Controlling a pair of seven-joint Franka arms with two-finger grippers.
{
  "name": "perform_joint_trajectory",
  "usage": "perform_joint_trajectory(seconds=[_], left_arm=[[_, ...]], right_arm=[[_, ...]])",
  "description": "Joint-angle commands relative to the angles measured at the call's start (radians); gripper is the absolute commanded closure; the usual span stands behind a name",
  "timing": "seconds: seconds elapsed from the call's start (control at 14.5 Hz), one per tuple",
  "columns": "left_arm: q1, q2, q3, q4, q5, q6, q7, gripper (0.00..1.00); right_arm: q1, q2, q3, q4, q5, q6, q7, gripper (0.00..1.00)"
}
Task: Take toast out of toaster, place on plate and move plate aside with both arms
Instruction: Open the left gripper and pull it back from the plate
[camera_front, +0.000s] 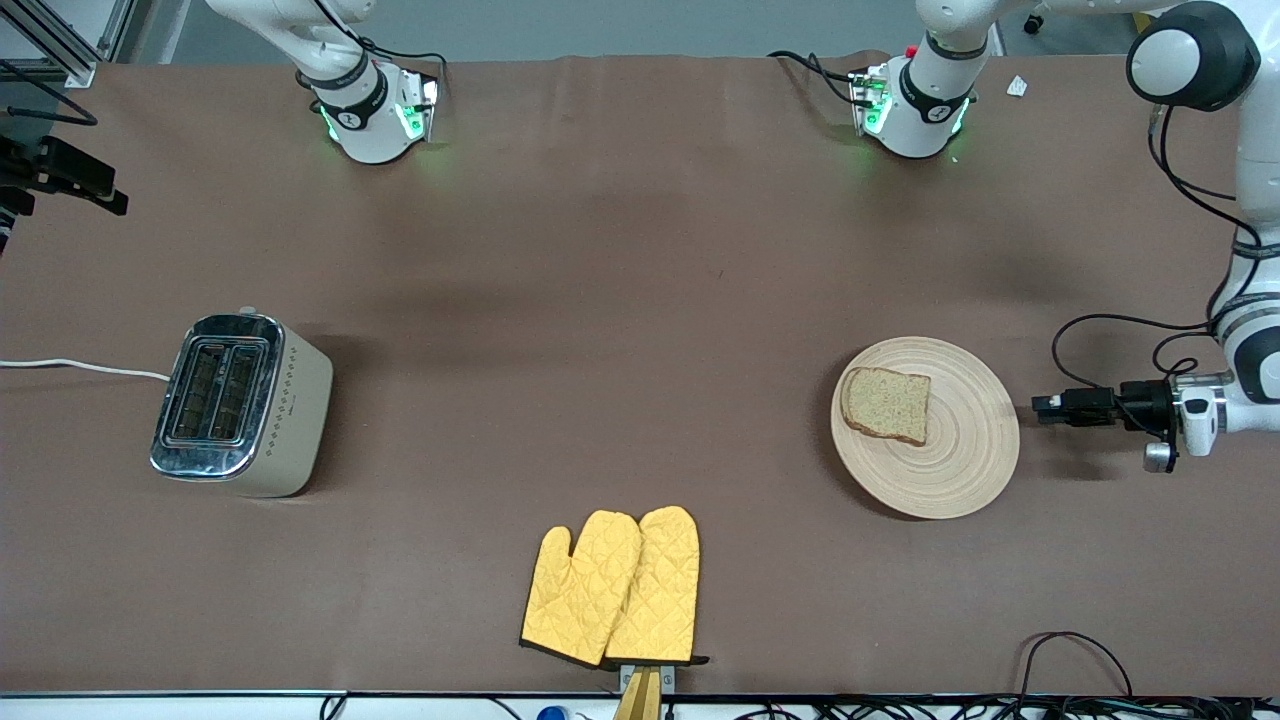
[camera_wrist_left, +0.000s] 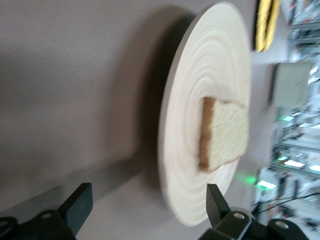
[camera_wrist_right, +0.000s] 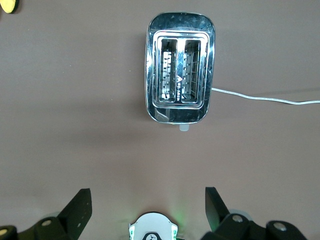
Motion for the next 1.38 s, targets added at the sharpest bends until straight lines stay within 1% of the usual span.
perform_joint_trajectory(seconds=[0.0, 0.14, 0.48, 0.62, 0.76, 0.83, 1.03, 1.17, 1.31], left_arm=[[-0.012, -0.056, -0.01, 0.059, 0.155, -0.014, -0.071, 0.0], [-0.068, -0.128, -0.015, 0.096, 0.279, -0.014, -0.145, 0.0], [-0.24, -0.381, -0.014, 0.096, 0.435, -0.021, -0.308, 0.0], [-0.334, -0.467, -0.014, 0.096, 0.502, -0.033, -0.376, 0.0], [-0.407, -0.548, -0.015, 0.096, 0.565, -0.094, -0.49, 0.0], [-0.44, -0.579, -0.015, 0.096, 0.573, -0.122, -0.542, 0.0], [-0.48, -0.656, -0.015, 0.096, 0.613, -0.143, -0.556, 0.0], [-0.478, -0.667, -0.014, 0.096, 0.616, -0.172, -0.558, 0.0], [-0.48, -0.705, -0.017, 0.096, 0.63, -0.183, -0.564, 0.0]], right_arm=[[-0.023, 0.0, 0.01, 0.01, -0.014, -0.012, -0.004, 0.0], [-0.027, 0.0, 0.01, 0.01, -0.012, -0.012, -0.004, 0.0], [-0.037, 0.0, 0.01, 0.01, -0.008, -0.012, -0.004, 0.0], [-0.039, 0.0, 0.012, 0.01, -0.006, -0.012, -0.004, 0.0], [-0.037, 0.0, 0.012, 0.01, -0.006, -0.012, -0.004, 0.0], [-0.037, 0.0, 0.012, 0.01, -0.006, -0.012, -0.004, 0.0], [-0.039, 0.0, 0.012, 0.01, -0.006, -0.012, -0.004, 0.0], [-0.039, 0.0, 0.012, 0.01, -0.006, -0.012, -0.004, 0.0], [-0.039, 0.0, 0.012, 0.01, -0.006, -0.012, -0.004, 0.0]])
